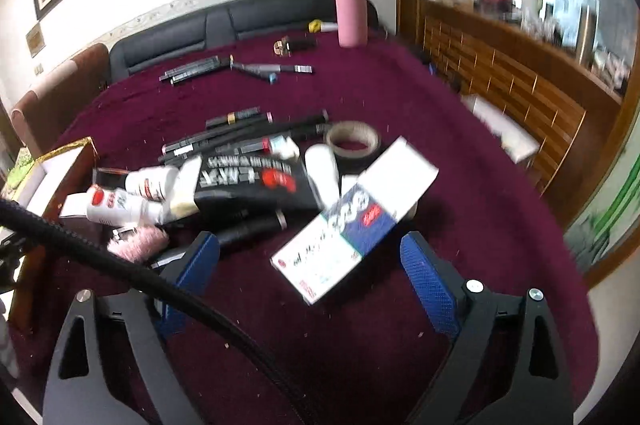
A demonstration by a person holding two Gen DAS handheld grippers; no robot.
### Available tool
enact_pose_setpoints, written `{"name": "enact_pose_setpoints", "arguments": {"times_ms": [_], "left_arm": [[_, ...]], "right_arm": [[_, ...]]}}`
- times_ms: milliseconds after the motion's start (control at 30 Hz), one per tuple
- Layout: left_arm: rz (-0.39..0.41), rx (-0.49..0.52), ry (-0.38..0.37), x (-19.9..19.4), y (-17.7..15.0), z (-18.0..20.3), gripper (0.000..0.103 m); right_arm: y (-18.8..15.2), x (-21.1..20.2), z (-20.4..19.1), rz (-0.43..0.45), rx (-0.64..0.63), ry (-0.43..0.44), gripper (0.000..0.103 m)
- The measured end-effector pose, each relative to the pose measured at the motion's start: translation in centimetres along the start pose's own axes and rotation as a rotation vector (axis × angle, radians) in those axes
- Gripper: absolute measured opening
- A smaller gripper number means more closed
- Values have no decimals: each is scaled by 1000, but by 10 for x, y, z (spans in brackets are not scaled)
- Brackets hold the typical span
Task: Organize objects
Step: 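Grasp the small white box with the left tool while the right tool grasps the pink brooch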
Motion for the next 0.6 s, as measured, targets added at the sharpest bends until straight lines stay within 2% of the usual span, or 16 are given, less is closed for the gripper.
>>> {"name": "enact_pose_setpoints", "arguments": {"times_ms": [67, 267, 600], "left_arm": [[-5, 42, 18, 8, -2, 9, 101], [-28, 173, 60, 21, -9, 25, 101], [-43, 169, 81, 35, -6, 12, 101]], "right_arm": [[0, 8, 2, -12, -3, 10, 93], [-9, -2, -7, 7, -28, 41, 93], [-19, -13, -24, 3, -80, 94, 93]]}}
Point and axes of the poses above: each gripper's, at about its wrist camera, not at the fingertips, and x roughly the way its jaws point, z to its right, y to its top, the point moved 1 cm from there along x, roughly the way its jaws point, and after that the axes turned 4 degrees about x, right-handed, at the moved point
